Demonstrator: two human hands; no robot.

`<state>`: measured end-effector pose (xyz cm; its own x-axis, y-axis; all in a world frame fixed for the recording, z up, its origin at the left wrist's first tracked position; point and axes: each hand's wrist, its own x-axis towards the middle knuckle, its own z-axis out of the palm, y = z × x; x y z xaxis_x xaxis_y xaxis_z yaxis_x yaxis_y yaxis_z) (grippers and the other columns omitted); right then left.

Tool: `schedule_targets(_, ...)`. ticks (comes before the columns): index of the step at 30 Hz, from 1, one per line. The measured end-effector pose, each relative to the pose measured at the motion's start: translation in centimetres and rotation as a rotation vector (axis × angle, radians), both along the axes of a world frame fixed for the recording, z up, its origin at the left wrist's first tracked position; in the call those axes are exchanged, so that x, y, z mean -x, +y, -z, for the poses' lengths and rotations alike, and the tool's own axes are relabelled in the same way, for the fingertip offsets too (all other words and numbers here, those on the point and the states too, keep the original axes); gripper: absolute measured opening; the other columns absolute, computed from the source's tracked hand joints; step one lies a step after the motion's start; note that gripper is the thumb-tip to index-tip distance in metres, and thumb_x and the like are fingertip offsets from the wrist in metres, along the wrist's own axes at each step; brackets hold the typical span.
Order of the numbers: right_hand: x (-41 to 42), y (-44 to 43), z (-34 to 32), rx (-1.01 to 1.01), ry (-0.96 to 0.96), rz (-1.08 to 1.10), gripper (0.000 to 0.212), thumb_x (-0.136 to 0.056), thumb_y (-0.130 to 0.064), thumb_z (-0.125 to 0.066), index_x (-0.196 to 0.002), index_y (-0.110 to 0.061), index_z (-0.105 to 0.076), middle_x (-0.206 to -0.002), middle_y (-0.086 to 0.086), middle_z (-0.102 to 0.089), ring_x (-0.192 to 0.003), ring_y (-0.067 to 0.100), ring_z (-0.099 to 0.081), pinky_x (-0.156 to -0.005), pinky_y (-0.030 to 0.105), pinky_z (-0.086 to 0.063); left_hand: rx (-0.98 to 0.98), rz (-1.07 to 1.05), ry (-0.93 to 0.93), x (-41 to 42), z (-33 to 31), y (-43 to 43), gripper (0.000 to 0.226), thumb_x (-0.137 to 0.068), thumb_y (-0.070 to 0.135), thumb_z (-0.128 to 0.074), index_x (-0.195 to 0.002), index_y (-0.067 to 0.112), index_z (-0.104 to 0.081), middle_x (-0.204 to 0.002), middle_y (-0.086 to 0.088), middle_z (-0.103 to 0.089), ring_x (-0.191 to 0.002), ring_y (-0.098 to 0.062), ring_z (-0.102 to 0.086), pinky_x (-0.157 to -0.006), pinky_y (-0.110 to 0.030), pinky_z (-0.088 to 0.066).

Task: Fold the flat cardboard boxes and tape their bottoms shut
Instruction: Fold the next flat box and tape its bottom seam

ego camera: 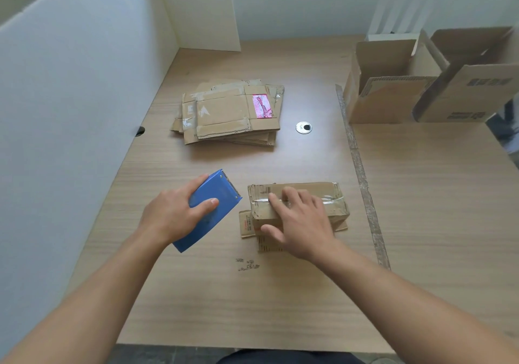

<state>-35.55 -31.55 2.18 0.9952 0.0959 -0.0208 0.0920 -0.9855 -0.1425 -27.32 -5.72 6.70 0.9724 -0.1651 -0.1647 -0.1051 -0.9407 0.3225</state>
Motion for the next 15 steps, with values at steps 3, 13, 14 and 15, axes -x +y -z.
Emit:
schedule_targets(3,0.1,1.0,1.3,-0.047,0.036,0.105,0.076,-0.090,-0.073,-0.037,-0.152,-0.030,-0.031,-0.149,0.003,-0.029,-0.136,0.027,-0.026,-0.119,0.050,-0.013,0.012,-0.001,0.003,0.0,-0.1,0.1,0.057,-0.085,0.068,-0.048,-0.140,0.058,-0.034,-0.103,0.013,-0.066,-0.091,-0.019,-0.060,-0.074,-0.037,-0.052)
schedule_targets(13,-1.4,5.0,1.4,-0.048,-0.005,0.324,0.068,-0.088,-0.073,-0.041,-0.126,-0.017,-0.050,-0.141,0.009,-0.034,-0.129,0.036,-0.031,-0.113,0.067,-0.005,0.027,-0.027,0.005,-0.1,0.4,0.5,0.053,-0.087,0.064,-0.051,-0.138,0.059,-0.035,-0.101,0.014,-0.065,-0.090,-0.019,-0.059,-0.074,-0.037,-0.052)
schedule_targets(14,-1.3,4.8,1.4,-0.056,-0.023,0.309,0.064,-0.089,-0.067,-0.045,-0.127,-0.016,-0.051,-0.143,0.010,-0.035,-0.131,0.036,-0.031,-0.113,0.066,-0.006,0.033,-0.025,0.007,-0.1,0.4,0.6,0.053,-0.087,0.064,-0.050,-0.137,0.059,-0.035,-0.100,0.015,-0.064,-0.090,-0.019,-0.059,-0.074,-0.037,-0.052)
schedule_targets(15,-1.0,4.5,1.5,-0.061,-0.049,0.287,0.061,-0.090,-0.060,-0.051,-0.131,-0.015,-0.052,-0.144,0.012,-0.038,-0.134,0.037,-0.032,-0.114,0.066,-0.009,0.037,-0.024,0.007,-0.1,0.5,0.6,0.053,-0.086,0.064,-0.050,-0.137,0.059,-0.034,-0.099,0.015,-0.064,-0.090,-0.019,-0.059,-0.073,-0.037,-0.052)
